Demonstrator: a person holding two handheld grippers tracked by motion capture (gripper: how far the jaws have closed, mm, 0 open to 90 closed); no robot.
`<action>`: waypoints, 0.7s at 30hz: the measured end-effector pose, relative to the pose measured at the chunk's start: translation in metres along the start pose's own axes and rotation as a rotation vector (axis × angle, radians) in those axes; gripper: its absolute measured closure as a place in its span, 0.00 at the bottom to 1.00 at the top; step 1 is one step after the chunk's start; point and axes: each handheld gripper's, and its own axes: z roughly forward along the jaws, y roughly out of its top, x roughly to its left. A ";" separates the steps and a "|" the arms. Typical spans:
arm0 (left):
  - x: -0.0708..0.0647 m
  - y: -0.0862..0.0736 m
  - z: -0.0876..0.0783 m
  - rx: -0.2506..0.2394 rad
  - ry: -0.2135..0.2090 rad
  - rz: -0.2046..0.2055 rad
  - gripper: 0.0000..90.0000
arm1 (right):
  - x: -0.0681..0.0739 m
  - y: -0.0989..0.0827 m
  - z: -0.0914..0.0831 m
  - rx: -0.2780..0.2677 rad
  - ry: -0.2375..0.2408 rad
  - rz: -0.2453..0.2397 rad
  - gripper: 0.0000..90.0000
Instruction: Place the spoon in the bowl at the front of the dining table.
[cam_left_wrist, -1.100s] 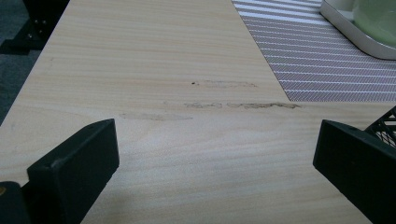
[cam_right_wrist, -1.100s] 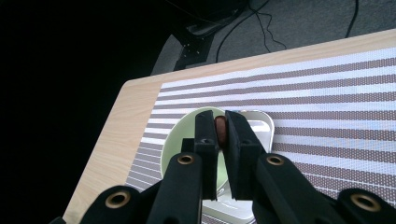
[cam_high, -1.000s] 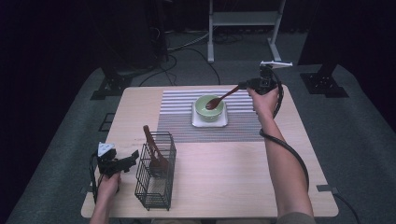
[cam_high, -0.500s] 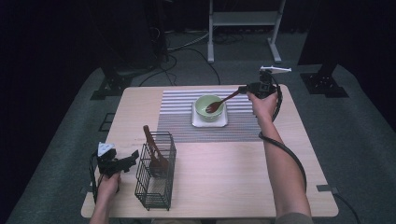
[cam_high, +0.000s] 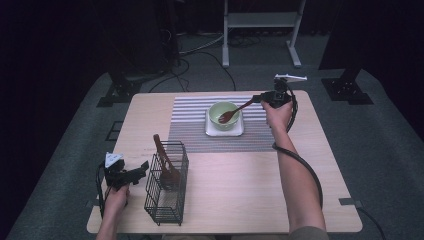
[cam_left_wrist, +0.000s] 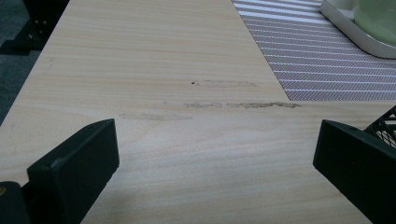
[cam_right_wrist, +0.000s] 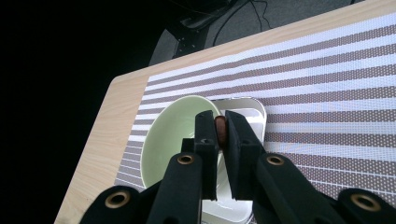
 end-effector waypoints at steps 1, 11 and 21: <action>0.000 0.000 0.000 0.000 0.000 0.000 0.00 | -0.001 0.000 0.001 -0.001 0.005 0.003 0.93; 0.000 0.000 0.000 0.000 0.001 0.001 0.00 | -0.011 -0.006 0.011 0.003 0.023 0.038 0.92; 0.000 0.000 -0.001 -0.006 0.002 0.001 0.00 | -0.021 -0.017 0.021 0.016 0.059 0.074 0.89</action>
